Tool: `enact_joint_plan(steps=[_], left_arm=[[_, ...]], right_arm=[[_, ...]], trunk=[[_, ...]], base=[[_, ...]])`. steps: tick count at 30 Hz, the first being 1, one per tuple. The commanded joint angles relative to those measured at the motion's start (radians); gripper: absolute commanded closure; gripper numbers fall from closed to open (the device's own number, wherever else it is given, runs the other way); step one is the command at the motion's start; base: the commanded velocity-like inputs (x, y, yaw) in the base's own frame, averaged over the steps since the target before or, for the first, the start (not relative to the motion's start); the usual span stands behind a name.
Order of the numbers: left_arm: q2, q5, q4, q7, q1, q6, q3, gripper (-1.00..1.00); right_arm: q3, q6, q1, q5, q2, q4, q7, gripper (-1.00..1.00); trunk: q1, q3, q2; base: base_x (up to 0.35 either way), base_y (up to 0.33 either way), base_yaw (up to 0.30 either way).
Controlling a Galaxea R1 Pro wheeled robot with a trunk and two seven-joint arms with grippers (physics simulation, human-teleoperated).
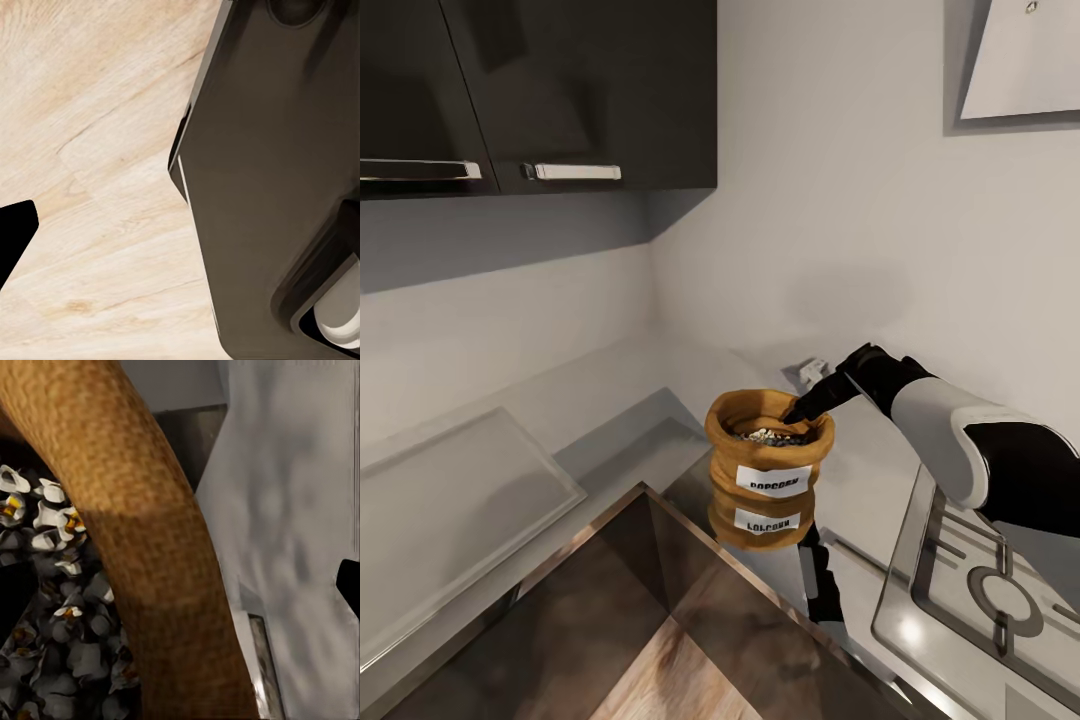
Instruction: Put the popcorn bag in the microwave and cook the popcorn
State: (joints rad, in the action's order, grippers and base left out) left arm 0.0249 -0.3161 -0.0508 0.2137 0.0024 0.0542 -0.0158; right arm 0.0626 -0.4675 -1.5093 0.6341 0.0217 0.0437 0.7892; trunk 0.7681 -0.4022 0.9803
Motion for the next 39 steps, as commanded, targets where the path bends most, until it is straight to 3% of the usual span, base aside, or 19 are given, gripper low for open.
enact_joint_plan(steps=[1,7,23,25,29,33,34,39], left_arm=[[0.0,-0.005,-0.001,0.003,0.0,0.002,-0.001,-1.0],[0.0,-0.005,-0.001,0.003,0.0,0.002,-0.001,-1.0],[0.0,-0.005,-0.001,0.003,0.0,0.002,-0.001,-1.0],[0.0,-0.005,-0.001,0.003,0.0,0.002,-0.001,-1.0],[0.0,-0.005,-0.001,0.003,0.001,0.002,-0.001,-1.0],[0.0,-0.005,-0.001,0.003,0.001,0.002,-0.001,-1.0],[0.0,-0.005,-0.001,0.003,0.001,0.002,-0.001,-1.0],[0.0,-0.005,-0.001,0.003,0.001,0.002,-0.001,-1.0]], right_arm=[[0.006,0.016,0.0,-0.008,0.001,0.002,0.003,-1.0],[0.005,0.079,0.013,-0.011,0.003,0.001,0.0,-1.0],[0.003,0.084,0.021,-0.014,0.009,0.0,0.011,-1.0],[0.002,0.089,0.022,-0.032,0.01,0.0,0.012,-1.0],[0.002,0.127,0.037,-0.12,0.012,0.001,0.016,-1.0],[0.002,0.132,0.038,-0.127,0.012,0.001,0.012,-1.0],[0.002,0.133,0.038,-0.128,0.011,0.001,0.012,1.0],[0.002,0.132,0.038,-0.126,0.012,0.001,0.016,1.0]], trunk=[[0.0,-0.001,0.001],[0.0,-0.001,0.001],[0.0,-0.001,0.001],[0.0,-0.001,0.001],[0.0,-0.001,0.001],[0.0,-0.001,0.001],[0.0,-0.001,0.001],[0.0,-0.001,0.001]], base=[[0.0,0.0,0.0],[0.0,0.0,0.0],[0.0,0.0,0.0],[0.0,0.0,0.0],[0.0,0.0,0.0],[0.0,0.0,0.0],[0.0,0.0,0.0],[0.0,0.0,0.0]])
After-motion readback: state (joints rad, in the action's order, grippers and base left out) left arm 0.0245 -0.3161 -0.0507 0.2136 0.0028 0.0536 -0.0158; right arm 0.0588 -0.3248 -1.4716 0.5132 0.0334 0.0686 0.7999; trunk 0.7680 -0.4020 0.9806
